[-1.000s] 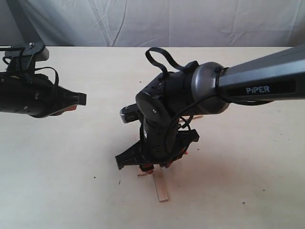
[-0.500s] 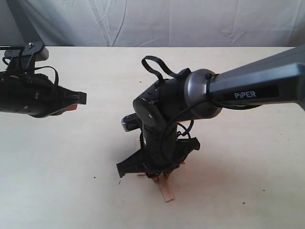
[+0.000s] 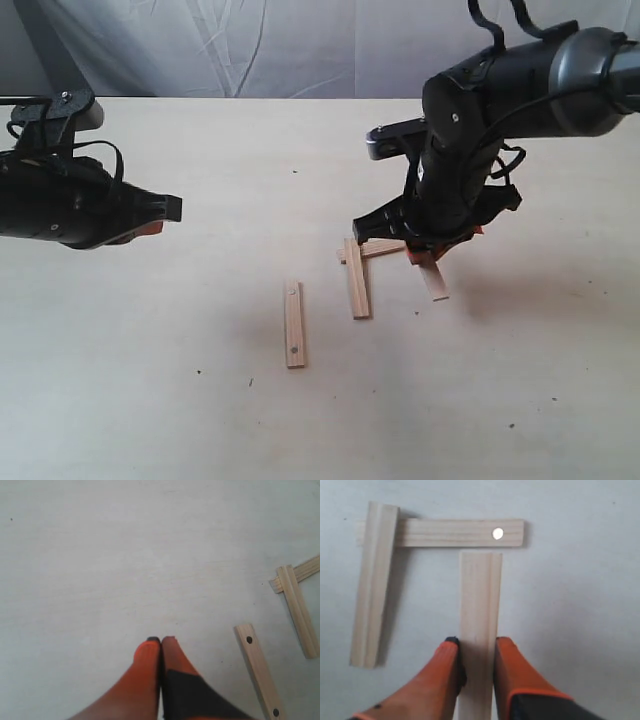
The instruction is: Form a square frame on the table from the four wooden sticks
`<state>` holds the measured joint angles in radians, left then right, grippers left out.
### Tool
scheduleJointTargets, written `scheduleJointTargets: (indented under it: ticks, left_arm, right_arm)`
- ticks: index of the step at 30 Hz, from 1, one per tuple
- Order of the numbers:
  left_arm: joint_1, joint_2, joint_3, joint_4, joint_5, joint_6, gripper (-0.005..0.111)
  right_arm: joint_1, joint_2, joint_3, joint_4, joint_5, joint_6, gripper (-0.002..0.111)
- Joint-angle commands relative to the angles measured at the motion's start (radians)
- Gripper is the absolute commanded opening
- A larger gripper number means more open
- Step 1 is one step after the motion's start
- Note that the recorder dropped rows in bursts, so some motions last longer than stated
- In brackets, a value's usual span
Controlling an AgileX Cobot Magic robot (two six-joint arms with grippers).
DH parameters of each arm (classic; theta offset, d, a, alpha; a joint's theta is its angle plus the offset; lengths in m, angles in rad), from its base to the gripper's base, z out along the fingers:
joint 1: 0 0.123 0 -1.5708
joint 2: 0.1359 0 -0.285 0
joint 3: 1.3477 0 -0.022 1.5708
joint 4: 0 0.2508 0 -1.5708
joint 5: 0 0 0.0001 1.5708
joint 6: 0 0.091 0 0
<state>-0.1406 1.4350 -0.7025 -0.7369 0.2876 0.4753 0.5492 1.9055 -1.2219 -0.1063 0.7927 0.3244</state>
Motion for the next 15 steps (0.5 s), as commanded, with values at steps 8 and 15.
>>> scheduleJointTargets:
  ticks: [8,15]
  left_arm:
    - [0.002,-0.009,0.005,-0.003,0.003,0.000,0.000]
    - [-0.002,-0.009,0.005,-0.003,0.001,0.000,0.000]
  right_arm:
    - [-0.020,0.128,-0.001,-0.054,-0.132,-0.011,0.000]
    - [-0.020,0.124,-0.001,-0.072,-0.139,-0.011,0.000]
